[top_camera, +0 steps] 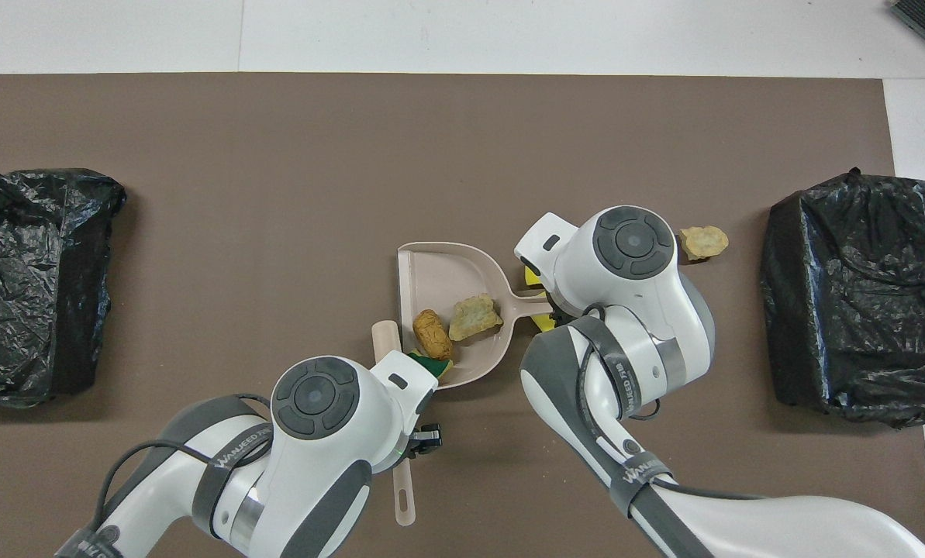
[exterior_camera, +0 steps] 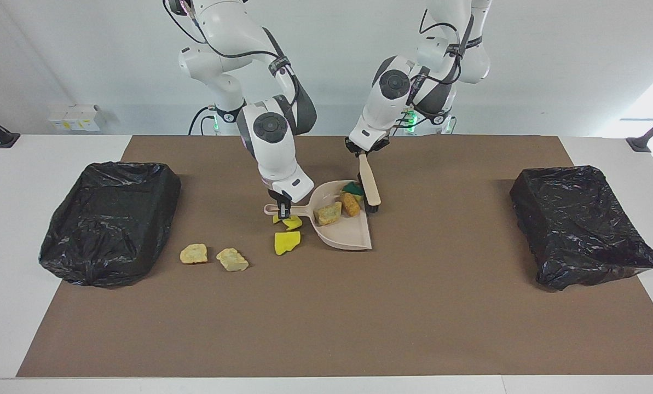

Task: Sweep and dump trash in bin

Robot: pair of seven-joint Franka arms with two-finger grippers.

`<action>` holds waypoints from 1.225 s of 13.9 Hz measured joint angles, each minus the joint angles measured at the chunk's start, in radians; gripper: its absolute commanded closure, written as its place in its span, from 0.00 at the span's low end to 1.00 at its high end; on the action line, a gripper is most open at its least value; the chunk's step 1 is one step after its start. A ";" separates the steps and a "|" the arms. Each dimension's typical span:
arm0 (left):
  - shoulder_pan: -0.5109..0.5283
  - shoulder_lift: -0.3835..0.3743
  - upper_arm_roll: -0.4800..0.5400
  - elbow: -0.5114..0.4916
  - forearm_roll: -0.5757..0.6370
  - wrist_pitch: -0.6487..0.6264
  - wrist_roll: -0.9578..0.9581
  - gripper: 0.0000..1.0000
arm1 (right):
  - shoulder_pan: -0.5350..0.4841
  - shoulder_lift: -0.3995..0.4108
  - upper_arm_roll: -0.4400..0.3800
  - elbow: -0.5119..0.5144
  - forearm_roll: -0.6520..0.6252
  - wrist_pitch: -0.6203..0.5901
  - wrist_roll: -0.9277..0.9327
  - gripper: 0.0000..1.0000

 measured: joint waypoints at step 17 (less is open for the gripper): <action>0.151 -0.225 0.031 0.012 0.059 -0.298 0.132 1.00 | -0.074 -0.020 -0.010 0.102 0.001 -0.123 -0.063 1.00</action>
